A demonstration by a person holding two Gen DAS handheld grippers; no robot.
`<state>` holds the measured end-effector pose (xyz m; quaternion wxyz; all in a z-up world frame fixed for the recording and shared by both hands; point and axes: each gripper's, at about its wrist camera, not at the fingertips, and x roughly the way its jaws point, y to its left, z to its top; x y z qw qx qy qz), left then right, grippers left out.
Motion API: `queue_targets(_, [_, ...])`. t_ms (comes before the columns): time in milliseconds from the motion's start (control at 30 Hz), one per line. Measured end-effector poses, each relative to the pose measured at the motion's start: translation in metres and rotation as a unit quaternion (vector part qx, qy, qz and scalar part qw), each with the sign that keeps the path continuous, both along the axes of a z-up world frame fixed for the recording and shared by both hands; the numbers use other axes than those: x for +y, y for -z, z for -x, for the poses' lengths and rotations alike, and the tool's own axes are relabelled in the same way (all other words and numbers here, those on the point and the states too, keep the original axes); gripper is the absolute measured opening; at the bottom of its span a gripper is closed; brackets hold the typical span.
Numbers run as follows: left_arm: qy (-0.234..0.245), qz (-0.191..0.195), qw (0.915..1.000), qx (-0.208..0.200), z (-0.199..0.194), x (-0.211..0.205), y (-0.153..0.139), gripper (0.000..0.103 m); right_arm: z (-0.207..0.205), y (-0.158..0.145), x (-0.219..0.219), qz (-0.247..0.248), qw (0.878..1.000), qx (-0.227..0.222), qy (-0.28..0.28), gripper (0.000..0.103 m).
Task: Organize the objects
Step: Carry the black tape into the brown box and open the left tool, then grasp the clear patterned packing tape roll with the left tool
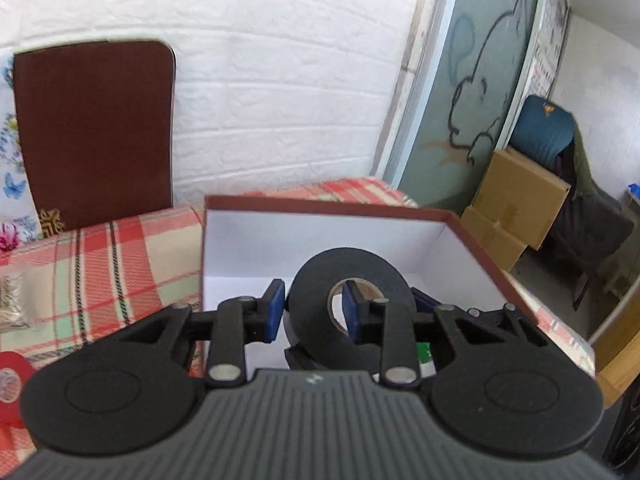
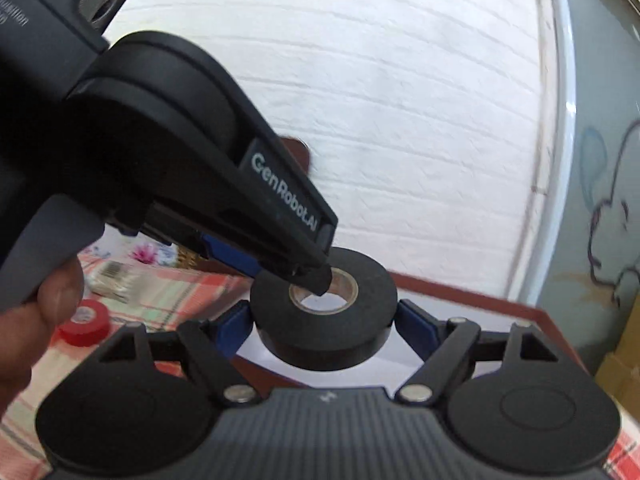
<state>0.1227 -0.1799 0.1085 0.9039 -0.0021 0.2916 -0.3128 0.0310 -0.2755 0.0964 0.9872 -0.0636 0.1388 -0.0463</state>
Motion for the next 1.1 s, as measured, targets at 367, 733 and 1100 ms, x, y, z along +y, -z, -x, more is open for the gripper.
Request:
queue_targets(367, [-0.03,0.029,0.9991,-0.005,0.04,0.062,0.005,0.035,0.022,0.016,-0.013,-0.05,0.998,-0.034,0.004,0.076])
queue_targets(733, [-0.18,-0.036,0.9799,0.078,0.1,0.23,0.095,0.039,0.033,0.063,0.091,-0.043,0.978,0.121,-0.166,0.066])
queue_targets(1100, [-0.4,0.078,0.9113,0.058,0.038,0.364,0.041,0.047,0.042,0.066,0.131,-0.029,0.961,0.181,-0.209,0.071])
